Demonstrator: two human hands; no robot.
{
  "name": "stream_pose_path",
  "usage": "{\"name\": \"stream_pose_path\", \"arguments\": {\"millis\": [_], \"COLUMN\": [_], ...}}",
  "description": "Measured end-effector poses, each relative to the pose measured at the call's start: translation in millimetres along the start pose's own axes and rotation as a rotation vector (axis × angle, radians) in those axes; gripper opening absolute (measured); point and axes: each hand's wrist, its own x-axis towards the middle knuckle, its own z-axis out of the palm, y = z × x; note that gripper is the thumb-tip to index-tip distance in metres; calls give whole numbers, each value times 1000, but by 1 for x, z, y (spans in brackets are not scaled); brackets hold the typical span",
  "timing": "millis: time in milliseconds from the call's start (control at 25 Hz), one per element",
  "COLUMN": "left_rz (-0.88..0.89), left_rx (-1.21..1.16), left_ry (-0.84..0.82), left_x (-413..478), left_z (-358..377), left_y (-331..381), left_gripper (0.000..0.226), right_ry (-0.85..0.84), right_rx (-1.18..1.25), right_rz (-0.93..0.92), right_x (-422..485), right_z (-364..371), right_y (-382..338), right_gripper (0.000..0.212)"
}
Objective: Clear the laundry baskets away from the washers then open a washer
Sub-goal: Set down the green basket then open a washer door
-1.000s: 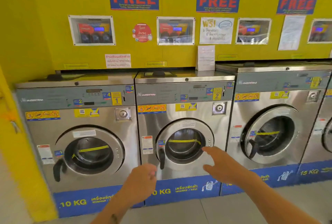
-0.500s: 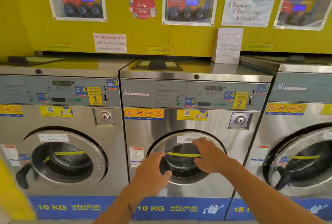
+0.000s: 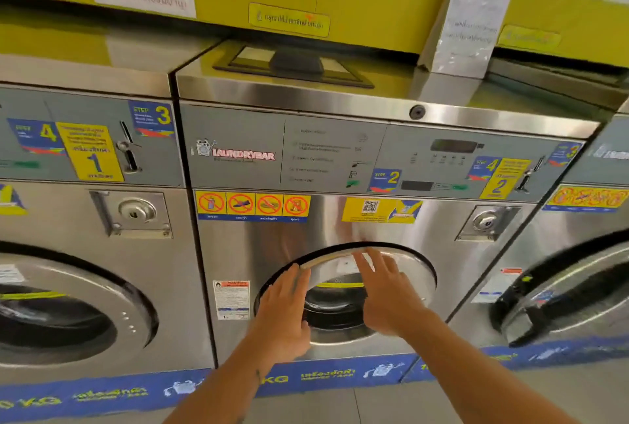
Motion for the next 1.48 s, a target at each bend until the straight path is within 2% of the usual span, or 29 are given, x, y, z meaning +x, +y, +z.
{"name": "stream_pose_path", "arguments": {"millis": [120,200,480,680,840,1000,1120,1280,1480], "left_rz": [51,50,12,-4,31,215,378,568,770], "left_rx": [-24,-125,-296,-258,-219,-29,149,346,444], "left_ry": [77,114,212,198,151,88,104,-79,-138], "left_x": [-2,0,-12,-64,-107,-132,-131,-106,-66], "left_z": [16,17,2,16,27,35,35,30,31], "left_y": [-13,-13,-5,35,91,154,192,225,257], "left_gripper": [92,86,64,59,55,58,59,68,78], "right_ry": [27,31,-81,-85,-161,-168,-256,-269,-233], "right_rx": [39,63,74,144,303,429,401,449,476], "right_rz": [46,62,72,0,-21,108,190,262,309], "right_x": [2,3,-17,-71,-135,-217,-257,-285,-298], "right_z": [7,4,-11,-13,-17,-7,1,0,6], "right_y": [-4,-5,-6,12,47,97,130,148,150], "right_gripper": [101,99,98,94,86,79,78,72,63]}}
